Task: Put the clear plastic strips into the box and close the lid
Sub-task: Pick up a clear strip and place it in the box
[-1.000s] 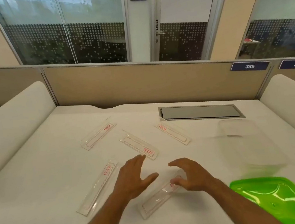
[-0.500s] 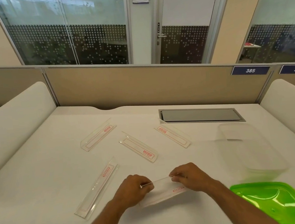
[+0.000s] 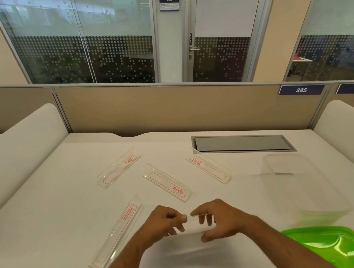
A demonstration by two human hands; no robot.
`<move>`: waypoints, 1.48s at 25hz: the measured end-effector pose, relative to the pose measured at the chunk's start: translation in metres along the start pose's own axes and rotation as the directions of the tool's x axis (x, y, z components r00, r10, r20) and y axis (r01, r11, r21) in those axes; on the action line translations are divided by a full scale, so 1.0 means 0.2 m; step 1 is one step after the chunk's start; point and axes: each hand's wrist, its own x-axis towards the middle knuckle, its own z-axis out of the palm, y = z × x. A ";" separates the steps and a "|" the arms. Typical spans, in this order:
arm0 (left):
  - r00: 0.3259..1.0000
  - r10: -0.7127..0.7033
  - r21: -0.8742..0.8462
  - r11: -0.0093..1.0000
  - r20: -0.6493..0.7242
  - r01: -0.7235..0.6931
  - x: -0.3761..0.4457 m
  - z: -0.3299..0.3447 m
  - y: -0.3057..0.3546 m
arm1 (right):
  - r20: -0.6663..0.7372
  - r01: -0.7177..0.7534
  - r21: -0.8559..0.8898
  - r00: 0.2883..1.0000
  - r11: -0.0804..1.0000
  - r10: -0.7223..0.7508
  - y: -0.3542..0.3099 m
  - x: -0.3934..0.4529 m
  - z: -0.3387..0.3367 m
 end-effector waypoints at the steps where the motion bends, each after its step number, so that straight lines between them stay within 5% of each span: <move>1: 1.000 -0.002 -0.081 0.997 -0.031 0.000 -0.01 -0.01 0.01 | -0.019 -0.018 0.046 1.000 0.999 0.018 0.01 0.00 0.00; 4: 0.993 -0.051 -0.397 0.918 -0.106 0.005 -0.01 -0.04 0.03 | -0.099 -0.067 0.208 0.991 0.976 0.089 0.03 -0.01 -0.02; 6: 0.992 -0.048 -0.450 0.893 -0.116 -0.009 0.01 -0.03 0.04 | -0.201 -0.074 0.415 0.965 0.907 0.171 0.03 0.00 -0.02; 9: 0.996 0.004 -0.384 0.923 -0.092 -0.039 0.04 0.02 0.06 | -0.268 0.050 0.803 0.920 0.593 0.286 0.00 0.02 -0.01; 11: 0.995 0.048 -0.315 0.946 -0.084 -0.072 0.07 0.06 0.07 | -0.256 0.140 0.914 0.928 0.381 0.272 -0.01 0.03 0.00; 15: 0.980 0.138 -0.201 0.965 -0.145 -0.166 0.10 0.10 0.09 | -0.281 0.259 0.958 0.935 0.124 0.216 -0.02 0.04 0.03; 26: 0.970 0.174 -0.307 0.926 -0.168 -0.219 0.16 -0.04 0.04 | -0.337 0.392 0.918 0.847 -0.056 0.411 0.13 0.01 -0.10; 29: 0.974 0.154 -0.320 0.926 -0.164 -0.200 0.17 -0.08 0.02 | -0.350 0.369 0.928 0.816 0.050 0.460 0.17 -0.01 -0.19; 33: 0.975 0.165 -0.285 0.937 -0.147 -0.201 0.19 -0.09 0.01 | -0.469 0.240 0.790 0.829 0.564 0.304 0.17 -0.04 -0.32; 35: 0.976 0.175 -0.278 0.938 -0.133 -0.206 0.21 -0.08 0.01 | -0.388 0.075 0.485 0.911 0.871 0.138 0.14 -0.05 -0.40; 37: 0.975 0.190 -0.268 0.939 -0.111 -0.214 0.22 -0.06 0.03 | -0.211 -0.062 0.023 0.975 0.998 0.065 0.08 -0.03 -0.44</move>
